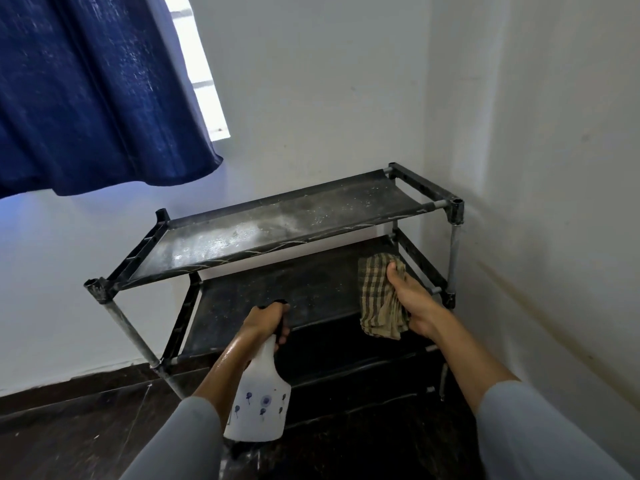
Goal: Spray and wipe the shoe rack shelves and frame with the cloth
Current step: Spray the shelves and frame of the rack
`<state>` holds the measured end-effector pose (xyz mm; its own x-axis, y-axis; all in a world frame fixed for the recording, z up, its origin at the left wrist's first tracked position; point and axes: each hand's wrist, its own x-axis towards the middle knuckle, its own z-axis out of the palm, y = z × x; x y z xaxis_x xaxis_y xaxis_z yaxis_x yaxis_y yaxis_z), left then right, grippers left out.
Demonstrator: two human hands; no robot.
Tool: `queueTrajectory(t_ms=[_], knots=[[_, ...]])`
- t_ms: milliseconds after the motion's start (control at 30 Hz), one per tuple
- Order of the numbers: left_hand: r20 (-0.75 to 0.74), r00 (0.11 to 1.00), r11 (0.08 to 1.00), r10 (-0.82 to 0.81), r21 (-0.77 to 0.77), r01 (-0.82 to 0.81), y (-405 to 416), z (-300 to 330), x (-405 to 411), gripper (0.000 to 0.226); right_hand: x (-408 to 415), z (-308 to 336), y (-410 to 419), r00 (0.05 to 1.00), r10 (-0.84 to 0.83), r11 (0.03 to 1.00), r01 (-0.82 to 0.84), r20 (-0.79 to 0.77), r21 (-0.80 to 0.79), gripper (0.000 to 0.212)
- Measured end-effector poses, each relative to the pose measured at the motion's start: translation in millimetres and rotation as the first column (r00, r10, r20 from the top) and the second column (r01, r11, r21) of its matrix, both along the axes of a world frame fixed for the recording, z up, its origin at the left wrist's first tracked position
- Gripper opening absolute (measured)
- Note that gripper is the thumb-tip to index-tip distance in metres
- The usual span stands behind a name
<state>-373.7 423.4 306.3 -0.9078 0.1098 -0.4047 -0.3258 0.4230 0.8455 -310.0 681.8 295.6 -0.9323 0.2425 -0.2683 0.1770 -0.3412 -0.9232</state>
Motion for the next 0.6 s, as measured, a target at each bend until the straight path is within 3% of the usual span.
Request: queueTrajectory(t_ms=[133,300,500,600], knots=[[-0.058,0.998,0.999,0.017,-0.03,-0.019,14,0,-3,0.028,2,-3,8,1.0,-0.006,1.0,0.006,0.008,-0.02,0.057],[0.131,0.987,0.995,-0.089,0.066,0.081,37,6,0,0.031,2,-7,17,1.0,-0.015,0.999,0.015,0.002,-0.039,0.056],[0.008,0.999,0.998,-0.038,0.044,0.038,63,2,-6,0.025,6,-9,29,0.999,-0.044,0.998,0.044,-0.005,-0.043,0.052],[0.024,0.997,0.997,-0.072,0.016,0.072,74,4,-8,0.025,8,-9,37,0.997,-0.073,0.996,0.072,-0.012,-0.045,0.052]])
